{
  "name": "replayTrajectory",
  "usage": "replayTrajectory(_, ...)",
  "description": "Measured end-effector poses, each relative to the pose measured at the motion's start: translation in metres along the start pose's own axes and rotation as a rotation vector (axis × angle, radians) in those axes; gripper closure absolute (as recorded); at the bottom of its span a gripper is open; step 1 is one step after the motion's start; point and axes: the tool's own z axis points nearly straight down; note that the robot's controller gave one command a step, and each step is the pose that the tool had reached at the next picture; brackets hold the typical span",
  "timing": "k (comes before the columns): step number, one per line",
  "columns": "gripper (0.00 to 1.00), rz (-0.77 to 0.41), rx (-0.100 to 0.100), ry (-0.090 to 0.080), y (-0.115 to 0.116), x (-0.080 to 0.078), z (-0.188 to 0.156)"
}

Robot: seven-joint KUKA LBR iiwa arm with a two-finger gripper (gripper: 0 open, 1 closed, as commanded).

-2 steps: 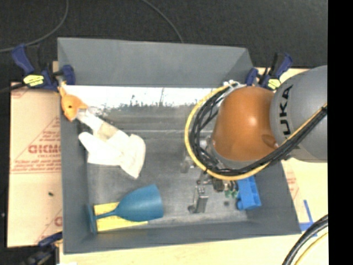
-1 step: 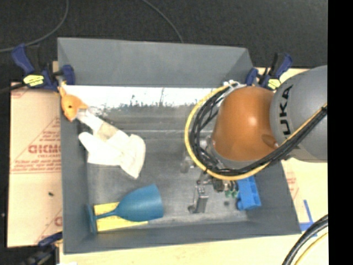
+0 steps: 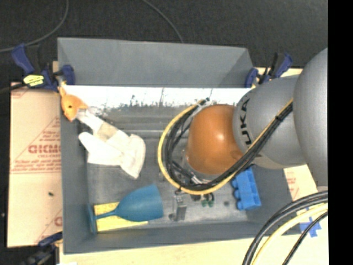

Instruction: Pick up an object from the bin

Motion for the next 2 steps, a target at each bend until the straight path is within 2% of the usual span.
replayTrajectory(1, 0.00, 0.002, -0.001, 0.002, 0.0265, -0.0515, 0.0414)
replayTrajectory(2, 0.00, -0.128, 0.002, 0.000, 0.0347, -0.0481, 0.0432)
